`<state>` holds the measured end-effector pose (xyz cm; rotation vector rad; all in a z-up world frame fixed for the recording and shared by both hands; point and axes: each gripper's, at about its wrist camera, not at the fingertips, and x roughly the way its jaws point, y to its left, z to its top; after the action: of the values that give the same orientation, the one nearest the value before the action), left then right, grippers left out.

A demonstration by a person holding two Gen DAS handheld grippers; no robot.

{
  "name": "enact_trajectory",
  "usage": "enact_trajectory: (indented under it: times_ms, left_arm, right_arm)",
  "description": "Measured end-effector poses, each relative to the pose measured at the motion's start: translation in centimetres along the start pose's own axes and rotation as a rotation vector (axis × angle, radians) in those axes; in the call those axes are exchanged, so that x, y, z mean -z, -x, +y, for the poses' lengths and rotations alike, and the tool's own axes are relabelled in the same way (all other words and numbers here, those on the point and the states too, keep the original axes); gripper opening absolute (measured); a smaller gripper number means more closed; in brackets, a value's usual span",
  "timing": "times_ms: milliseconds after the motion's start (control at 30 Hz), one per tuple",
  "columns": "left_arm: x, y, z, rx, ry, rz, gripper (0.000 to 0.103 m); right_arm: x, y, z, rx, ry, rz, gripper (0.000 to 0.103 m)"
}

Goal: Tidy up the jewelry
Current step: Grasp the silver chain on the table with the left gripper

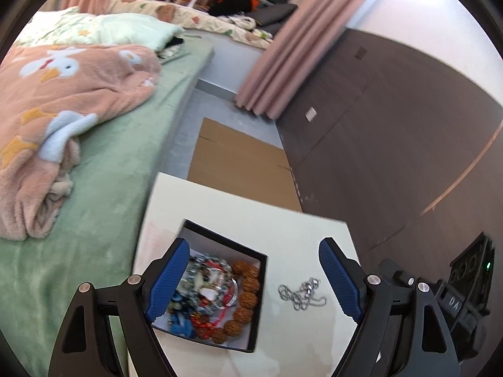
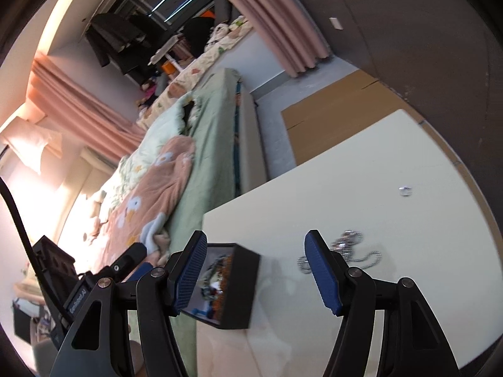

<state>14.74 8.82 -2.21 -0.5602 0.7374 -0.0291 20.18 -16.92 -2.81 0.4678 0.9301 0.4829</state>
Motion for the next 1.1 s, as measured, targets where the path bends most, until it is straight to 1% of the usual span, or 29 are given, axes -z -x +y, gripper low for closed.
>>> enact_trajectory:
  times_ms: [67,133,167,267,467,567,700,900,1100]
  left_arm:
    - [0.5,-0.6,-1.4,-0.003,-0.054,0.016,0.085]
    - [1.1,-1.3,-2.9,0.005,-0.104,0.032,0.085]
    - [1.3,-1.6,-3.3,0.012,-0.117,0.039,0.085]
    - [2.0,-2.7,-4.7,0.023,-0.157,0.061,0.085]
    - [3.1,-4.9,-6.5,0.034,-0.201,0.101,0.084]
    - [3.6,-5.8,-7.4,0.040,-0.223,0.117,0.084]
    - [4.5,-7.3,-8.9,0.046,-0.265,0.144,0.084]
    - [5.7,-9.5,-10.8,0.036,-0.324,0.186,0.080]
    - [6.5,-11.3,-12.5,0.031,-0.395,0.206,0.078]
  right_arm:
    - [-0.1,0.7,-0.8,0.012,-0.014,-0.002,0.066]
    - [-0.2,1.1,-1.5,0.026,-0.025,-0.004,0.069]
    - [-0.4,1.4,-2.0,0.041,-0.033,-0.004,0.072]
    - [-0.5,2.0,-3.2,0.072,-0.060,0.002,0.073]
    - [-0.9,2.1,-6.4,0.208,-0.138,0.050,0.073]
    - [-0.9,2.3,-8.2,0.251,-0.188,0.083,0.073]
    - [-0.7,2.9,-9.8,0.275,-0.228,0.103,0.073]
    - [-0.6,4.0,-11.3,0.244,-0.272,0.126,0.073]
    - [-0.8,4.7,-12.1,0.255,-0.278,0.124,0.073]
